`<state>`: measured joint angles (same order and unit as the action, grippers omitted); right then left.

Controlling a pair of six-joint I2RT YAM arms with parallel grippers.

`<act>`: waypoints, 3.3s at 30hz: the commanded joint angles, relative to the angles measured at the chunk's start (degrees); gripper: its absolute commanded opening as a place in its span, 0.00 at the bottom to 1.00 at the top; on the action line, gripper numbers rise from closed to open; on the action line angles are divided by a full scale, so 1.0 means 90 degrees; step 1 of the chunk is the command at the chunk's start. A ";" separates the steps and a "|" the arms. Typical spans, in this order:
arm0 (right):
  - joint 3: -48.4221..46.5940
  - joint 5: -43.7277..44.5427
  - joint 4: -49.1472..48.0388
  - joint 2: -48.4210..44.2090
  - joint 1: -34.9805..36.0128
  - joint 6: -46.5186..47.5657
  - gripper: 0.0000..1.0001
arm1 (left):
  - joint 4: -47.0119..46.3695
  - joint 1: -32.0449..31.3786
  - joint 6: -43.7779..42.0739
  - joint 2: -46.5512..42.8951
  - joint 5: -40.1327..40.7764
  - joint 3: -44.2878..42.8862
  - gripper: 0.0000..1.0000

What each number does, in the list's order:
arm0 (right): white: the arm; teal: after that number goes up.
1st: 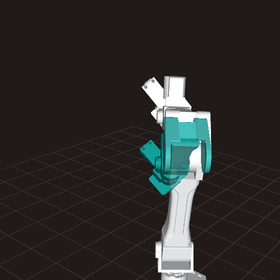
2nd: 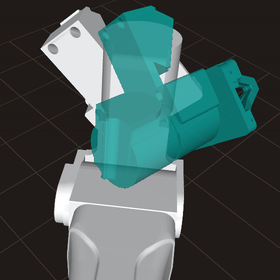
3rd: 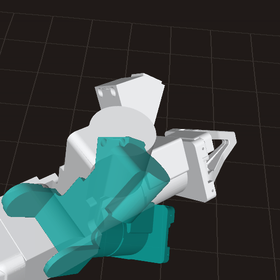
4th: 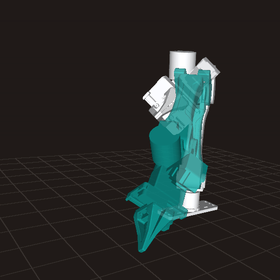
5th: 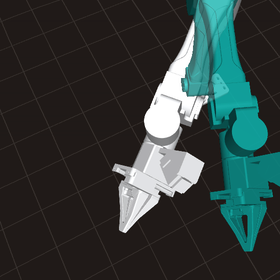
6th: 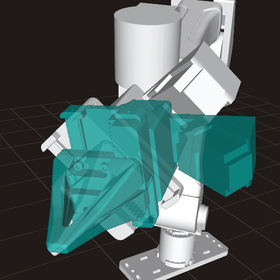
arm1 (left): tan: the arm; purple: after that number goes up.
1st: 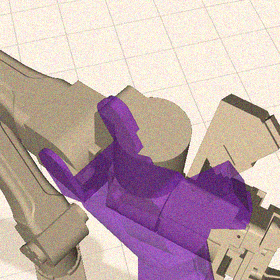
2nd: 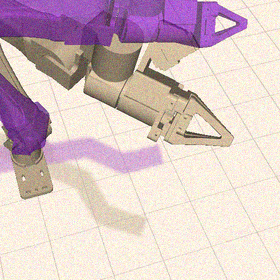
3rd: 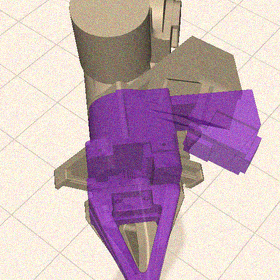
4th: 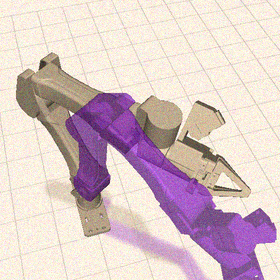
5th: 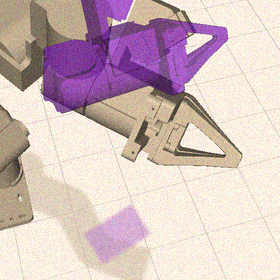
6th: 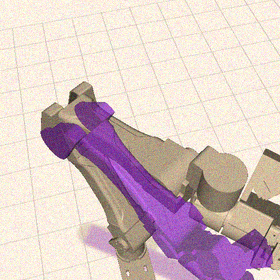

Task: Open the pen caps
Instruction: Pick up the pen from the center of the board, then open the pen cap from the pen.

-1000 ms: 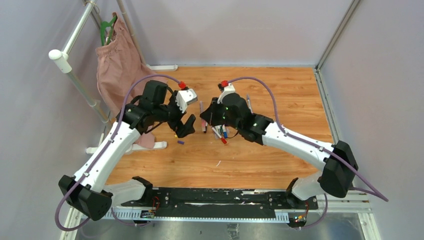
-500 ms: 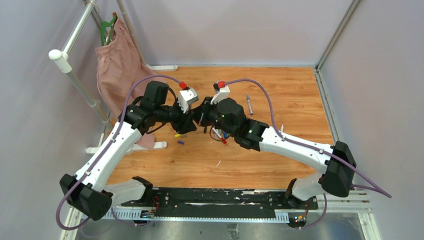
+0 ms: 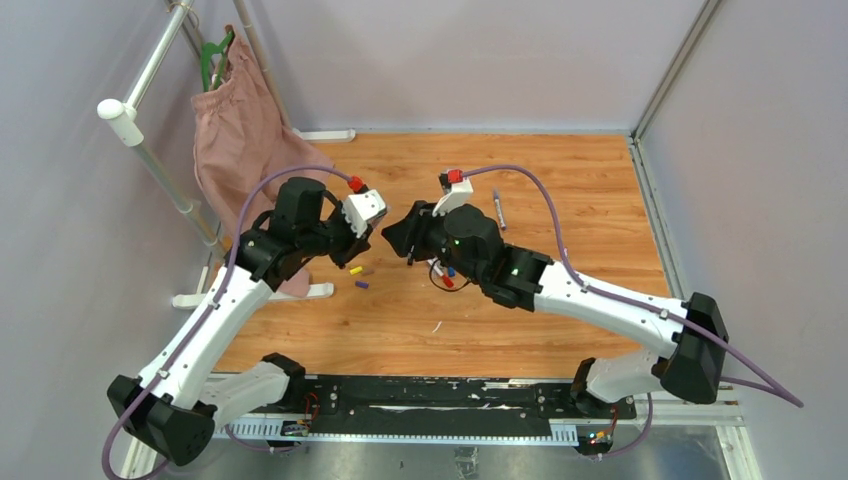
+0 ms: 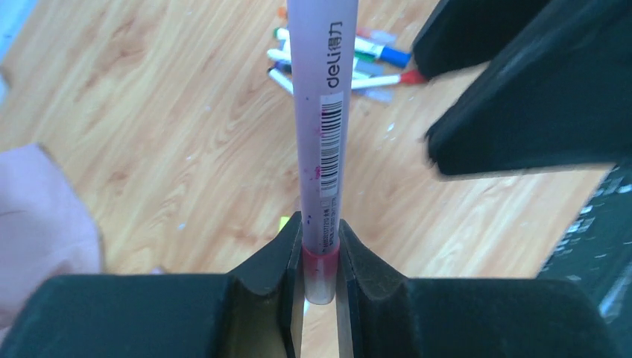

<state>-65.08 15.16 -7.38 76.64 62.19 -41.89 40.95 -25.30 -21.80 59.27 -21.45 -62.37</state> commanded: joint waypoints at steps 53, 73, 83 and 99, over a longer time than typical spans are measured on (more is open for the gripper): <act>-0.1601 -0.9067 0.1504 0.3318 -0.1369 -0.0661 0.00 | 0.2884 -0.0988 -0.5443 -0.0968 0.0296 0.0568 0.61; -0.1242 -0.9470 0.1475 0.2996 -0.1471 -0.0146 0.00 | 0.2957 -0.0990 -0.5163 -0.0706 -0.0397 0.0492 0.52; -0.1170 -0.9635 0.1072 0.2918 -0.1387 -0.0266 0.00 | 0.2955 -0.0988 -0.5176 -0.0321 -0.0347 0.0420 0.38; -0.1642 -0.9233 0.1856 0.3146 -0.1197 0.0337 0.46 | 0.2960 -0.0994 -0.5253 -0.0251 -0.0241 0.0285 0.00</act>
<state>-75.18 -68.86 6.81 104.05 49.93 -40.82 65.60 -33.89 -67.99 56.88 -22.72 -58.61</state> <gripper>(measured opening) 0.431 0.201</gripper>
